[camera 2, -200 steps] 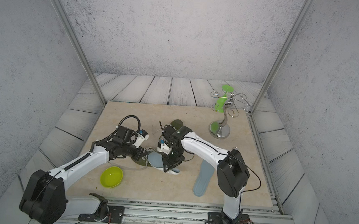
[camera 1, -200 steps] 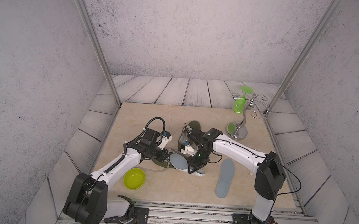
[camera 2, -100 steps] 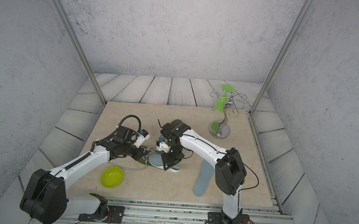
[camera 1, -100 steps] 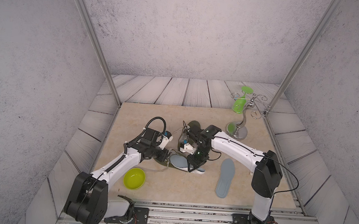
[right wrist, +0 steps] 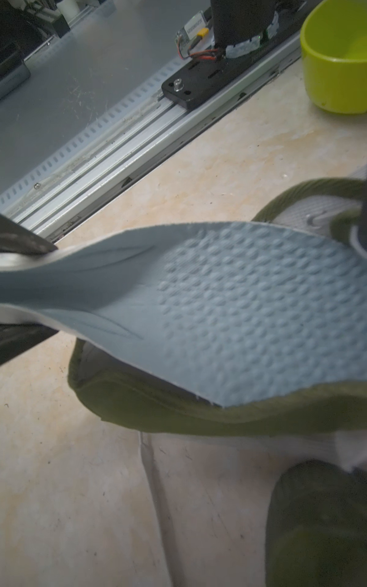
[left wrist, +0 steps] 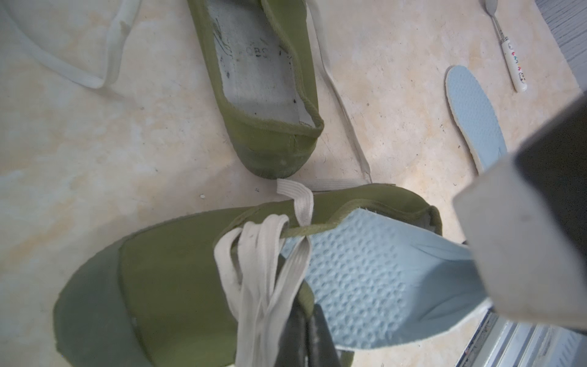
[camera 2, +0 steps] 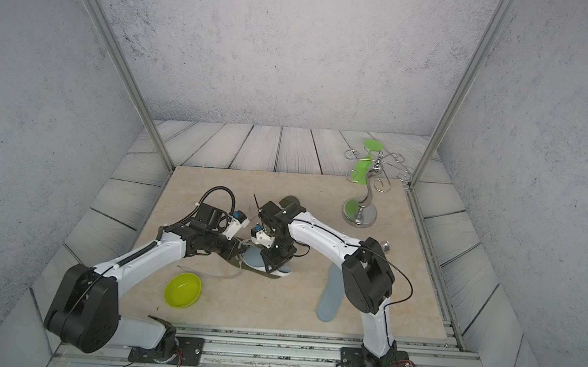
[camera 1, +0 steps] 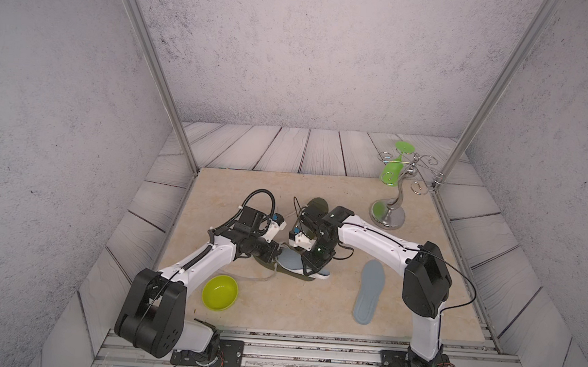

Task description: Insert the insole into the shoe

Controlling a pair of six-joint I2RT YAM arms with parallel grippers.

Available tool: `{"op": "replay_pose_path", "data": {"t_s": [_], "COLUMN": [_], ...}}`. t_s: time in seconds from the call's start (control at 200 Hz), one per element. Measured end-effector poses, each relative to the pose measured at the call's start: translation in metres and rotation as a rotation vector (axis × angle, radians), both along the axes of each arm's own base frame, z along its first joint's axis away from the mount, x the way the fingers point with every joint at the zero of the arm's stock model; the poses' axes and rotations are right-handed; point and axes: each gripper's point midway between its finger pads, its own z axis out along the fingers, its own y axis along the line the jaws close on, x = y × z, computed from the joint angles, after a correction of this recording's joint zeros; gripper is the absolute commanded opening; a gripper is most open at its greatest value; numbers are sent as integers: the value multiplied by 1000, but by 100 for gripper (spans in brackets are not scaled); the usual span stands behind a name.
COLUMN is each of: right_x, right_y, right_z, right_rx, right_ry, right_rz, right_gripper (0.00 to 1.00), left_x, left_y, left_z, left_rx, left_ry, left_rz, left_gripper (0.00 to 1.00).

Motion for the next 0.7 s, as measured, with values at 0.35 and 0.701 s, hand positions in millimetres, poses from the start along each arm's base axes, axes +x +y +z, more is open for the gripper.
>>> {"op": "replay_pose_path", "data": {"t_s": [0.35, 0.701], "right_x": [14, 25], "right_y": [1, 7], "right_z": [-25, -18], "right_rx": [10, 21], "right_ry": [-92, -130], "right_rz": [31, -3], "right_gripper": [33, 33], "left_x": [11, 21], "left_y": [-2, -3], "left_z": [7, 6], "left_rx": [-49, -67], "left_ry": [20, 33], "left_rz": [0, 6], "left_gripper": [0, 0]}}
